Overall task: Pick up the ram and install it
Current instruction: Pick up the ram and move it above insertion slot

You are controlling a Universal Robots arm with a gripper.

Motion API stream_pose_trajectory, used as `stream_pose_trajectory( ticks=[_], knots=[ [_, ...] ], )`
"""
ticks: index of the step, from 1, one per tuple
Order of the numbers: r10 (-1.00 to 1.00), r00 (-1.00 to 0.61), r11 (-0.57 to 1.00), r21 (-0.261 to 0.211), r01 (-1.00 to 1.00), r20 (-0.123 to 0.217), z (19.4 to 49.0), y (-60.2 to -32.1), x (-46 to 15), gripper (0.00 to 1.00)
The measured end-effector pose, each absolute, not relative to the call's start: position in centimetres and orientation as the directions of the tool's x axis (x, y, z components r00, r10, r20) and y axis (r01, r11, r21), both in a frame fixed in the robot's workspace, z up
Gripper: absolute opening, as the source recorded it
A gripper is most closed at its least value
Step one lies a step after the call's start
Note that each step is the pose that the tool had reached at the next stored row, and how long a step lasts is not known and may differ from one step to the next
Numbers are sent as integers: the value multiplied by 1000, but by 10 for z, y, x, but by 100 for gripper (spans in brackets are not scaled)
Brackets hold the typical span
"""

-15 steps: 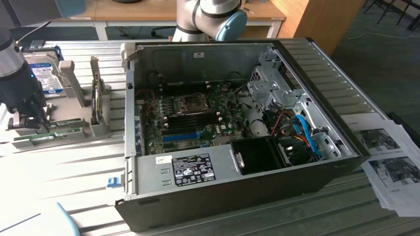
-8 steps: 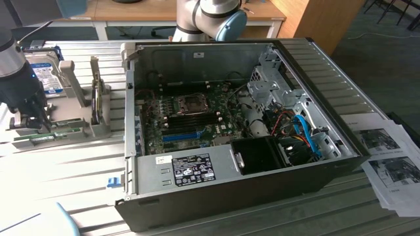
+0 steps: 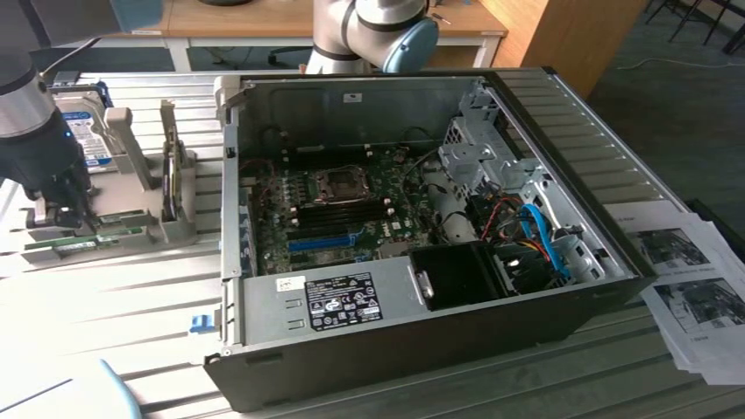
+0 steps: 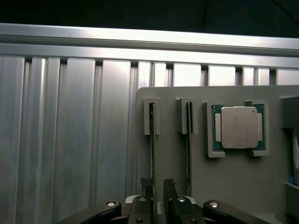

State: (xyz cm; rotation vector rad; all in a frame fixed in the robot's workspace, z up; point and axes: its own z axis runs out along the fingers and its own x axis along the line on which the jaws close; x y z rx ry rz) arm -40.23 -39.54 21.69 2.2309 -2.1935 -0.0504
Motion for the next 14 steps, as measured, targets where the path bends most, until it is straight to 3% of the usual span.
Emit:
stream_pose_trajectory(
  ticks=[14],
  knots=[
    [-1000, 17, -17, 32, -999, -14, 217, -395, -394, 23]
  ],
)
